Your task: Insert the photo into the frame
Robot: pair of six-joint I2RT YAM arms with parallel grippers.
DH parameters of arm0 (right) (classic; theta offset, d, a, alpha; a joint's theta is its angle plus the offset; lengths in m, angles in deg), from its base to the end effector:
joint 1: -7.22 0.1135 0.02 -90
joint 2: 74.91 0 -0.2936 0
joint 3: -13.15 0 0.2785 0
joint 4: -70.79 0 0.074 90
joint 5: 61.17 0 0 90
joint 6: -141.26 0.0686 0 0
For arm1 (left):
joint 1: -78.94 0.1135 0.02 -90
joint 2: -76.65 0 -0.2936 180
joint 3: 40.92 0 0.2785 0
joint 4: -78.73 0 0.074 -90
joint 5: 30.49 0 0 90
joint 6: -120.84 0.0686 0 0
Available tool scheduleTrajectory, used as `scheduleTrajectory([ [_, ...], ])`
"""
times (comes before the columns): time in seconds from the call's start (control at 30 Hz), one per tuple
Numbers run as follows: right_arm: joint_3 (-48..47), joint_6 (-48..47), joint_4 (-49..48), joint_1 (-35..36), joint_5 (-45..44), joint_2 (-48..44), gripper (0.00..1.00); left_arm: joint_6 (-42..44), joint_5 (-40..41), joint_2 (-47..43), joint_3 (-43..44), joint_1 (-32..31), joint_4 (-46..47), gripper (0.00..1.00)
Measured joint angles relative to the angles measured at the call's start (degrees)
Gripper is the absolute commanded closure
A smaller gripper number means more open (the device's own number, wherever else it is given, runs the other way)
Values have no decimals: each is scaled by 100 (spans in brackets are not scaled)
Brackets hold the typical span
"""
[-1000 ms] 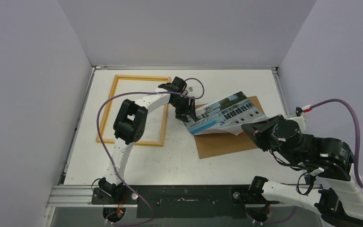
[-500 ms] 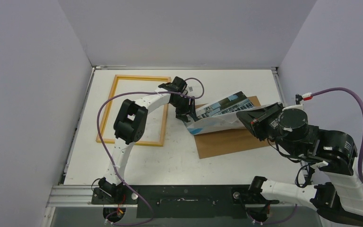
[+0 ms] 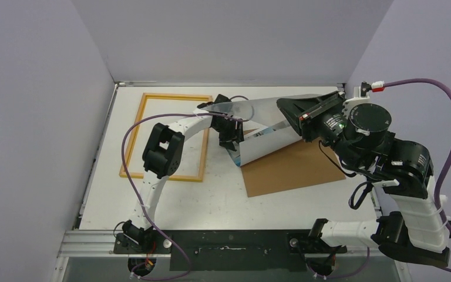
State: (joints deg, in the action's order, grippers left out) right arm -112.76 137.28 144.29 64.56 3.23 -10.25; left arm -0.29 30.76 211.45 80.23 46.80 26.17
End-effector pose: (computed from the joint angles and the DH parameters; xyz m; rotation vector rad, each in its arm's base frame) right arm 0.1119 0.1196 0.5942 0.8336 1.8107 1.3605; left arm 0.4495 -0.3214 0.1334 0.1821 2.8983 -0.9531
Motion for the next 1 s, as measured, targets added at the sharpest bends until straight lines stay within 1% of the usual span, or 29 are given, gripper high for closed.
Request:
scheduleTrajectory([
  [0.4, -138, -361, -1128, 0, -17, 57, 100, -15, -61, 109, 179, 7, -109, 47],
  [0.6, -129, -457, -1519, 0, -96, -26, 100, -31, -125, 118, 195, 7, -118, 47],
  [0.7, 299, -402, -1803, 0, -90, -160, 100, -151, -227, 118, 195, 28, -107, 47],
  [0.83, 1126, -221, -2247, 0, -22, -402, 100, -463, -374, 59, 63, 94, 63, 47],
  [0.93, 2052, 2, -2732, 0, 52, -610, 100, -890, -422, -302, -428, 269, 238, 47],
  [1.0, 2616, 146, -3027, 0, 101, -710, 100, -1285, -417, -787, -1021, 481, 468, 47],
])
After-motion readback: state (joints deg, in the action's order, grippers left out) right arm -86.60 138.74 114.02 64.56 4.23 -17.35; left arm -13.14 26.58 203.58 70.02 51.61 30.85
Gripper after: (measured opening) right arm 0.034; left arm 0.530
